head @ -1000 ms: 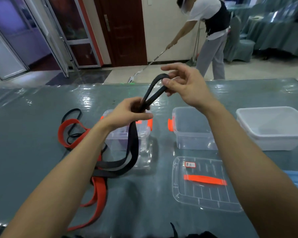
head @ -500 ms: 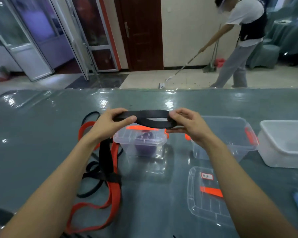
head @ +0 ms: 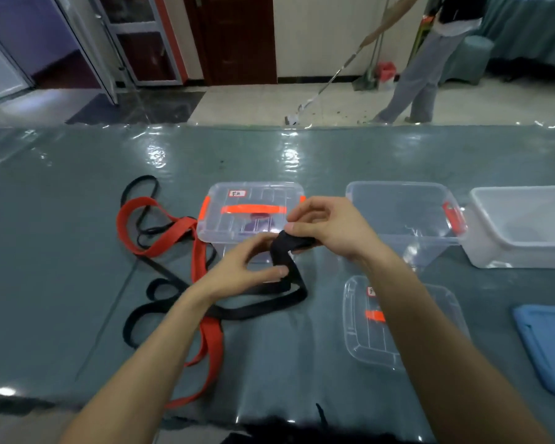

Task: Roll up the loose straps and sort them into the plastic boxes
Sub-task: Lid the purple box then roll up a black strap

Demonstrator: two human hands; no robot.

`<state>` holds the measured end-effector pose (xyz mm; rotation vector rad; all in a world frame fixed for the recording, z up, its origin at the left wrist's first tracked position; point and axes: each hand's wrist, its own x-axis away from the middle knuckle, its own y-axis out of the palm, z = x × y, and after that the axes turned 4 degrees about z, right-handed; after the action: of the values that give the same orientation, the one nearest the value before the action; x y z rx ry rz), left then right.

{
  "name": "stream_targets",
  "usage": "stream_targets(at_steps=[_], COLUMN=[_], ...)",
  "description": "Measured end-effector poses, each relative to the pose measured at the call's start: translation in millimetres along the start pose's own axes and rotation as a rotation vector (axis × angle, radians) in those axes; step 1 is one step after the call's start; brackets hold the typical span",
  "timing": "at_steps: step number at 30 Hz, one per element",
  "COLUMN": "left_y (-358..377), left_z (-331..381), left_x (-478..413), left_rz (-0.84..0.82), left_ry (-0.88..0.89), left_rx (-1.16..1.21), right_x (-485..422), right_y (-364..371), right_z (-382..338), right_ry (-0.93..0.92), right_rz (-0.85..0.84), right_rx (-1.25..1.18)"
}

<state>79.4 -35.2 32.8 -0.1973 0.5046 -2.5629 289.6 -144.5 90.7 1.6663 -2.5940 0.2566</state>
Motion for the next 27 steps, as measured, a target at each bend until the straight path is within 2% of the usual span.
stream_targets(at_steps=[3,7,10,12,15,20,27], left_y=[17.3,29.9,41.2,49.6,57.7,63.7,99.2], left_z=[5.5,11.4,17.6,19.8,19.6,17.7,41.5], left_x=[-10.5,-22.1,-25.4,-24.6,-20.2,-22.7,-33.7], left_rz=[0.051,0.103,0.081,0.079,0.146,0.117,0.063], left_ry=[0.071,0.112,0.111,0.123,0.191,0.222,0.086], left_rx=[0.206,0.116,0.134,0.032,-0.276,-0.597,-0.657], right_x=[9.1,20.9,26.7,29.6,34.3,36.4,40.2], right_y=[-2.5,-15.6,-25.7,-32.0,-40.2,-60.2,-108.7], right_z=[-6.8,-9.1,-5.2,2.5,20.6,42.8,62.7], right_ry=[-0.015,0.039,0.049,0.066,0.128,0.184,0.241], right_rz=[0.093,0.164,0.217,0.252,0.289,0.244,0.142], right_rx=[0.123,0.019,-0.068,-0.099,-0.129,-0.203,-0.308])
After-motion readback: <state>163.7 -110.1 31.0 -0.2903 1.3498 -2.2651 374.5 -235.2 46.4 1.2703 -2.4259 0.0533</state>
